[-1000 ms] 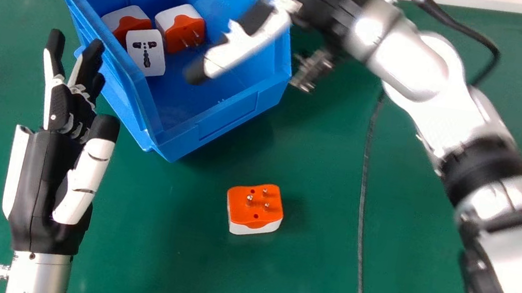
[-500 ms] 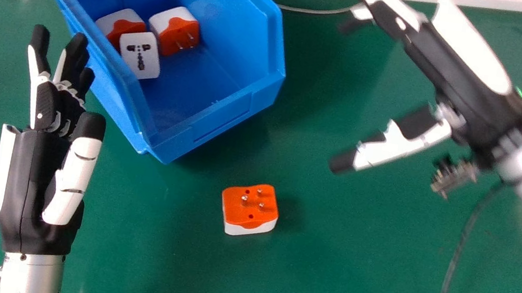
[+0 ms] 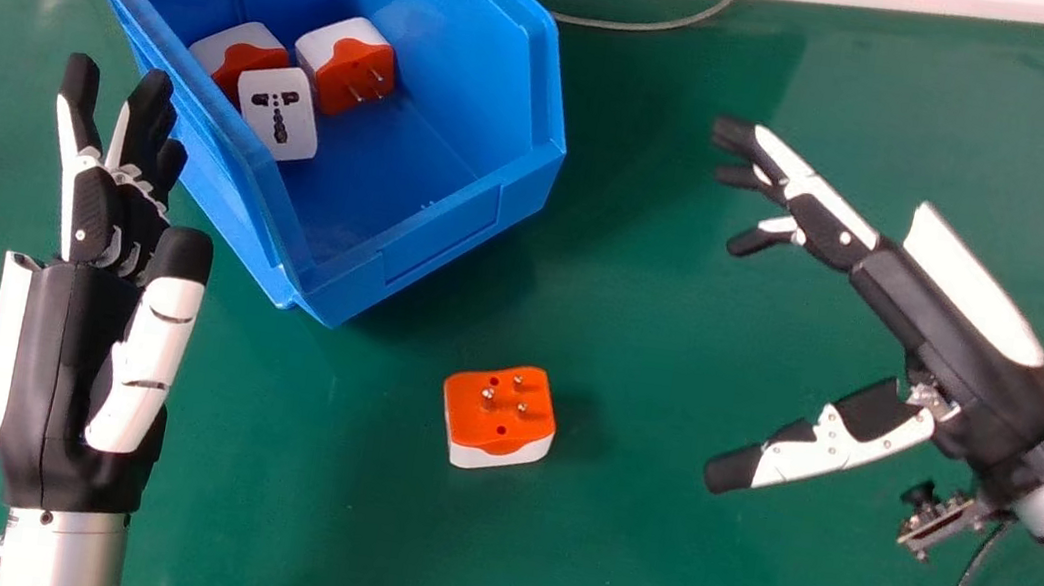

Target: Pick all objects and put in blue box

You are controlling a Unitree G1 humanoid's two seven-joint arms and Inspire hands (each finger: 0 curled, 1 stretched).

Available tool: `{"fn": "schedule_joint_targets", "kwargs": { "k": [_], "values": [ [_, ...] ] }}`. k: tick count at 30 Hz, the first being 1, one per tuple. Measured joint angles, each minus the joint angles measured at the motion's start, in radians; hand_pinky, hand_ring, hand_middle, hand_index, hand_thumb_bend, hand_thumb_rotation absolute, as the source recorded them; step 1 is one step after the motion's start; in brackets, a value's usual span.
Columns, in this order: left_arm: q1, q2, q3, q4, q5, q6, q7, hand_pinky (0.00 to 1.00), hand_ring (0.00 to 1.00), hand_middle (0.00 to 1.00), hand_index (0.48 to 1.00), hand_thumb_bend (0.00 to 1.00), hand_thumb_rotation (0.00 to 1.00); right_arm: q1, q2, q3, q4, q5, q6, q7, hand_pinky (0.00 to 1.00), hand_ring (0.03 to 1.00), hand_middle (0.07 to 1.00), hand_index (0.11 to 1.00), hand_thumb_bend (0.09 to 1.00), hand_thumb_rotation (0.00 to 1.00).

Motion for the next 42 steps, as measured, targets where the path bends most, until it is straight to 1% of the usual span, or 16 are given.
{"fn": "schedule_joint_targets", "kwargs": {
  "k": [6, 7, 9, 11, 12, 13, 14, 15, 17, 20, 24, 26, 28, 32, 36, 42],
  "values": [
    [0.012, 0.000, -0.003, -0.007, -0.001, 0.001, -0.002, 1.00, 1.00, 0.99, 0.956, 0.53, 0.72, 0.031, 0.039, 0.027, 0.019, -0.010, 0.005, 0.006, 0.76, 0.930, 0.977, 0.979, 1.000, 0.30],
    [0.013, 0.000, -0.004, -0.009, -0.001, 0.002, -0.003, 1.00, 1.00, 0.99, 0.957, 0.53, 0.72, 0.034, 0.045, 0.032, 0.021, -0.022, 0.004, 0.005, 0.78, 0.938, 0.981, 0.982, 1.000, 0.30],
    [0.013, 0.000, -0.006, -0.013, -0.002, 0.002, -0.006, 1.00, 1.00, 0.99, 0.957, 0.53, 0.72, 0.035, 0.056, 0.046, 0.035, -0.045, 0.001, 0.006, 0.78, 0.938, 0.981, 0.982, 1.000, 0.30],
    [0.012, 0.000, -0.008, -0.014, -0.002, 0.003, -0.008, 1.00, 1.00, 0.99, 0.957, 0.53, 0.72, 0.035, 0.067, 0.059, 0.048, -0.062, 0.000, 0.005, 0.80, 0.949, 0.985, 0.986, 1.000, 0.30],
    [0.012, 0.000, -0.008, -0.014, -0.003, 0.003, -0.009, 1.00, 1.00, 0.99, 0.958, 0.53, 0.72, 0.034, 0.069, 0.063, 0.054, -0.077, -0.002, 0.005, 0.83, 0.960, 0.988, 0.989, 1.000, 0.30],
    [0.012, 0.000, -0.008, -0.013, -0.006, 0.003, -0.010, 1.00, 1.00, 0.99, 0.958, 0.53, 0.72, 0.032, 0.071, 0.067, 0.062, -0.085, -0.005, 0.005, 0.83, 0.960, 0.988, 0.989, 1.000, 0.30],
    [0.012, 0.000, -0.008, -0.013, -0.010, 0.003, -0.010, 1.00, 1.00, 0.99, 0.958, 0.52, 0.72, 0.027, 0.073, 0.069, 0.071, -0.091, -0.009, 0.003, 0.86, 0.968, 0.991, 0.991, 1.000, 0.30],
    [0.011, 0.000, -0.007, -0.013, -0.011, 0.003, -0.010, 1.00, 1.00, 0.99, 0.959, 0.52, 0.72, 0.020, 0.073, 0.072, 0.083, -0.101, -0.013, -0.001, 0.89, 0.980, 0.994, 0.994, 1.000, 0.30],
    [0.009, 0.000, -0.007, -0.013, -0.011, 0.003, -0.013, 1.00, 1.00, 0.99, 0.960, 0.51, 0.72, 0.005, 0.074, 0.078, 0.102, -0.123, -0.019, -0.012, 0.92, 0.990, 0.997, 0.997, 1.000, 0.31],
    [0.007, 0.000, -0.008, -0.012, -0.012, 0.003, -0.020, 1.00, 1.00, 0.99, 0.960, 0.51, 0.72, -0.021, 0.080, 0.085, 0.131, -0.141, -0.034, -0.020, 0.93, 0.995, 0.999, 0.999, 1.000, 0.31],
    [0.003, 0.000, -0.007, -0.012, -0.019, 0.003, -0.023, 1.00, 1.00, 0.99, 0.960, 0.51, 0.72, -0.046, 0.096, 0.104, 0.165, -0.160, -0.044, -0.026, 0.95, 0.998, 1.000, 1.000, 1.000, 0.31],
    [0.002, 0.000, -0.007, -0.011, -0.020, 0.003, -0.024, 1.00, 1.00, 0.99, 0.960, 0.51, 0.72, -0.058, 0.103, 0.116, 0.184, -0.173, -0.047, -0.027, 0.96, 0.999, 1.000, 1.000, 1.000, 0.31],
    [0.000, 0.000, -0.008, -0.011, -0.020, 0.003, -0.027, 1.00, 1.00, 0.99, 0.960, 0.51, 0.72, -0.069, 0.105, 0.129, 0.200, -0.195, -0.050, -0.027, 0.97, 0.999, 1.000, 1.000, 1.000, 0.31],
    [0.000, 0.000, -0.007, -0.010, -0.021, 0.003, -0.028, 1.00, 1.00, 0.99, 0.960, 0.51, 0.72, -0.084, 0.105, 0.143, 0.213, -0.204, -0.056, -0.028, 0.99, 1.000, 1.000, 1.000, 1.000, 0.32],
    [-0.009, 0.000, -0.008, -0.002, -0.019, 0.003, -0.029, 1.00, 1.00, 0.98, 0.959, 0.51, 0.72, -0.106, 0.103, 0.157, 0.213, -0.243, -0.058, -0.037, 0.99, 1.000, 1.000, 1.000, 1.000, 0.33],
    [-0.007, 0.000, -0.009, -0.006, -0.020, 0.003, -0.031, 1.00, 1.00, 0.98, 0.959, 0.51, 0.72, -0.132, 0.104, 0.182, 0.226, -0.271, -0.059, -0.042, 1.00, 1.000, 1.000, 1.000, 1.000, 0.34]
  ]
}}
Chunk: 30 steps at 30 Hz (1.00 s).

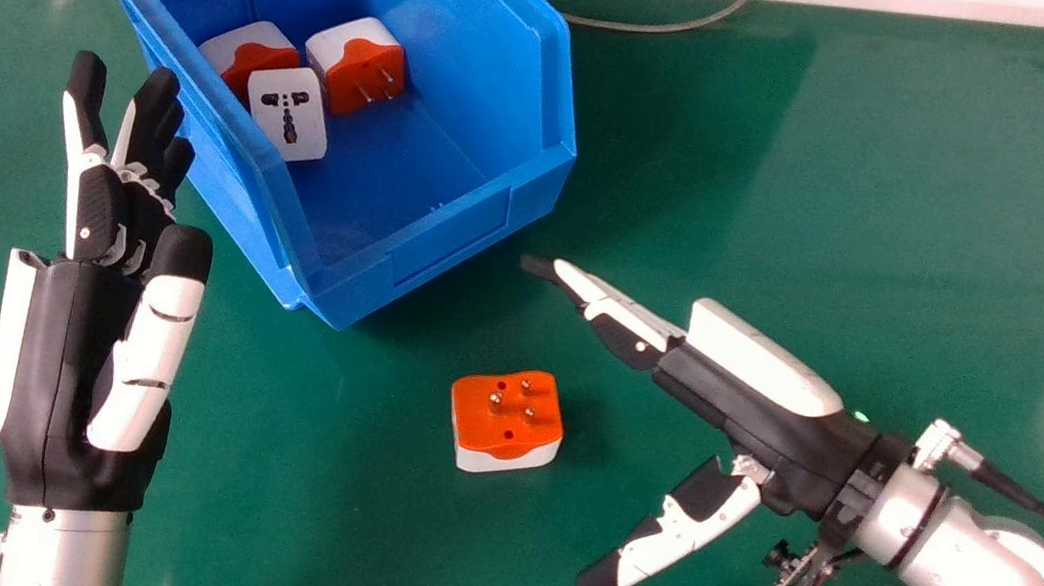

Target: Pick all objects and put in blue box

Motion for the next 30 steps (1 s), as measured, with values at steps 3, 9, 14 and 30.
{"fn": "schedule_joint_targets", "kwargs": {
  "k": [3, 9, 14, 30],
  "values": [
    [0.000, 0.000, 0.000, -0.001, 0.000, 0.000, 0.000, 1.00, 1.00, 0.98, 0.959, 0.51, 0.72, -0.011, 0.002, 0.012, 0.022, -0.012, 0.001, -0.008, 1.00, 1.000, 1.000, 1.000, 1.000, 0.34],
    [0.000, -0.001, -0.003, -0.002, 0.003, 0.002, 0.004, 1.00, 1.00, 0.99, 0.958, 0.51, 0.71, -0.050, 0.003, 0.035, 0.043, -0.060, 0.004, -0.033, 1.00, 1.000, 1.000, 1.000, 1.000, 0.34],
    [0.006, -0.001, -0.004, -0.012, 0.000, 0.022, 0.002, 1.00, 1.00, 0.99, 0.958, 0.51, 0.71, -0.113, 0.001, 0.048, 0.098, -0.126, 0.003, -0.103, 1.00, 1.000, 1.000, 1.000, 1.000, 0.34],
    [0.020, 0.000, -0.001, -0.035, 0.001, 0.039, 0.003, 1.00, 1.00, 0.98, 0.943, 0.50, 0.71, -0.230, -0.004, 0.074, 0.259, -0.191, 0.001, -0.210, 0.94, 0.998, 1.000, 0.997, 1.000, 0.32]
  ]
}}
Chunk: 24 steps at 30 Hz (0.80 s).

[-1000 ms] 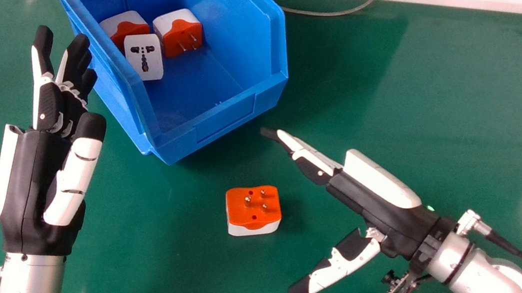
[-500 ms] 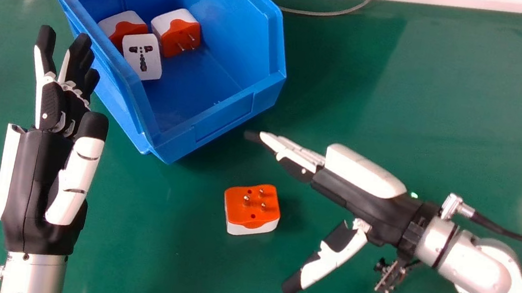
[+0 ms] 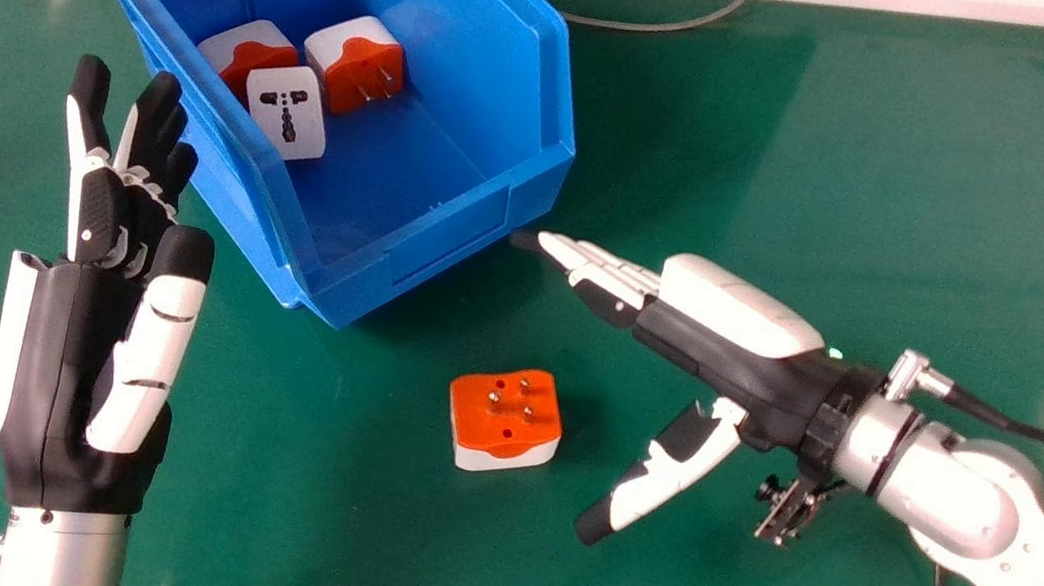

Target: Pick all objects and put in blue box

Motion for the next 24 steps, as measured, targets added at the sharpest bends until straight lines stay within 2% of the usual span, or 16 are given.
{"fn": "schedule_joint_targets", "kwargs": {
  "k": [5, 8, 13, 24],
  "values": [
    [-0.003, 0.000, 0.000, 0.004, 0.000, -0.002, -0.003, 1.00, 1.00, 0.98, 0.938, 0.50, 0.71, -0.013, 0.008, 0.025, 0.031, -0.030, 0.005, -0.047, 0.92, 0.991, 1.000, 0.988, 1.000, 0.31],
    [-0.003, 0.000, 0.000, 0.008, -0.001, -0.003, -0.012, 1.00, 1.00, 0.98, 0.935, 0.49, 0.71, -0.022, 0.012, 0.043, 0.039, -0.052, 0.017, -0.062, 0.91, 0.986, 1.000, 0.983, 1.000, 0.30],
    [-0.003, 0.000, 0.001, 0.011, -0.003, -0.004, -0.019, 1.00, 1.00, 0.98, 0.932, 0.50, 0.71, -0.042, 0.024, 0.056, 0.041, -0.058, 0.024, -0.080, 0.90, 0.982, 1.000, 0.979, 1.000, 0.30],
    [-0.003, -0.001, 0.002, 0.011, 0.001, -0.008, -0.015, 1.00, 1.00, 0.98, 0.930, 0.50, 0.71, -0.053, 0.081, 0.056, 0.042, -0.040, 0.023, -0.084, 0.90, 0.980, 1.000, 0.978, 1.000, 0.31]
  ]
}}
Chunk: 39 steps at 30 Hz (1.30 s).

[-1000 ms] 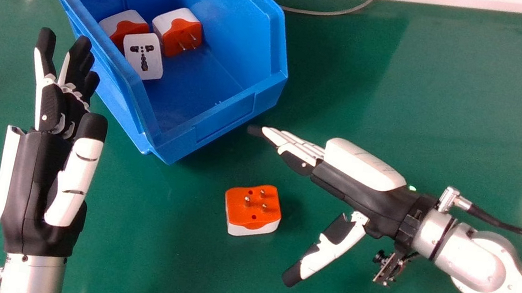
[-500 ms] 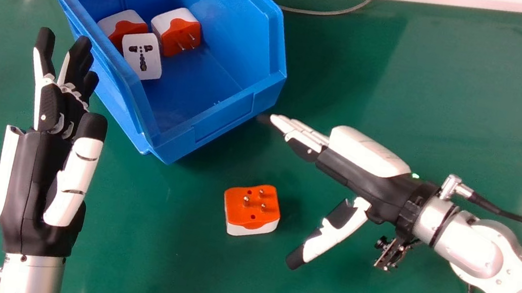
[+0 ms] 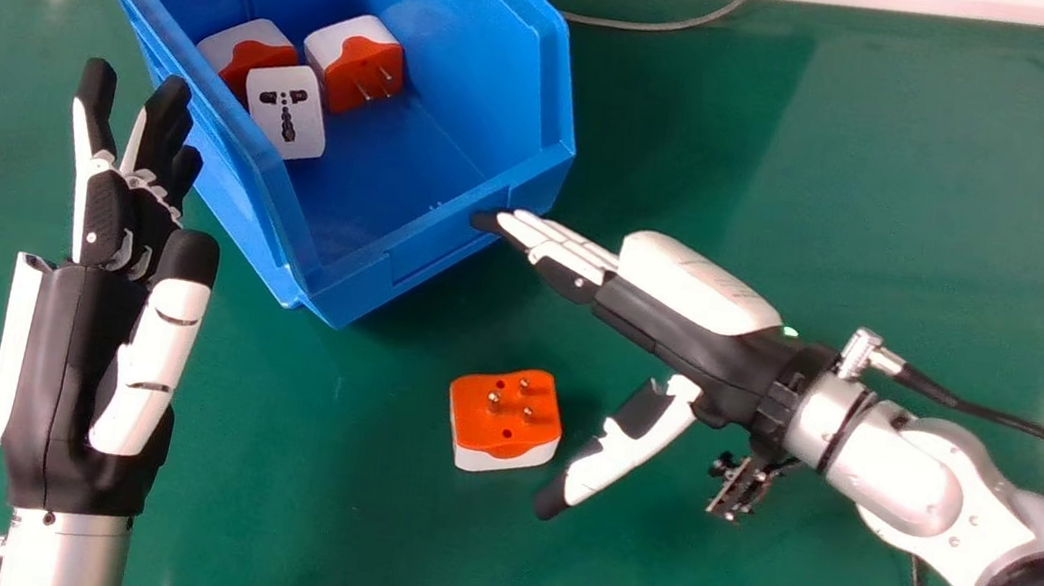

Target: Pick all objects and put in blue box

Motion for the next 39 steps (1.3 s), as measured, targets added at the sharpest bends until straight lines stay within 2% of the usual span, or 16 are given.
{"fn": "schedule_joint_targets", "kwargs": {
  "k": [9, 22, 25, 26, 30, 39],
  "values": [
    [0.004, -0.001, -0.002, -0.003, 0.001, 0.000, 0.006, 1.00, 1.00, 0.97, 0.927, 0.50, 0.71, -0.045, 0.024, 0.043, 0.018, -0.047, 0.039, -0.024, 0.91, 0.978, 0.997, 0.977, 1.000, 0.31],
    [0.012, 0.000, -0.005, -0.021, -0.005, 0.011, -0.001, 1.00, 1.00, 0.97, 0.924, 0.49, 0.71, -0.054, 0.071, 0.099, 0.072, -0.054, 0.124, -0.005, 0.88, 0.975, 0.998, 0.976, 1.000, 0.29],
    [0.012, 0.000, -0.006, -0.021, -0.020, 0.013, -0.005, 1.00, 1.00, 0.97, 0.924, 0.49, 0.71, -0.058, 0.071, 0.109, 0.077, -0.068, 0.135, -0.012, 0.88, 0.976, 0.999, 0.979, 1.000, 0.29],
    [0.012, 0.000, -0.005, -0.021, -0.022, 0.014, -0.005, 1.00, 1.00, 0.97, 0.925, 0.49, 0.71, -0.063, 0.072, 0.114, 0.077, -0.078, 0.140, -0.017, 0.88, 0.977, 0.999, 0.979, 1.000, 0.29],
    [0.012, 0.000, -0.011, -0.025, -0.022, 0.020, -0.007, 1.00, 1.00, 0.97, 0.925, 0.49, 0.71, -0.079, 0.080, 0.130, 0.079, -0.095, 0.168, -0.050, 0.89, 0.974, 0.994, 0.980, 1.000, 0.30],
    [0.012, -0.001, -0.012, -0.026, -0.023, 0.020, -0.016, 1.00, 1.00, 0.97, 0.924, 0.48, 0.69, -0.087, 0.082, 0.149, 0.086, -0.125, 0.185, -0.083, 0.88, 0.964, 0.985, 0.979, 1.000, 0.30]
  ]
}}
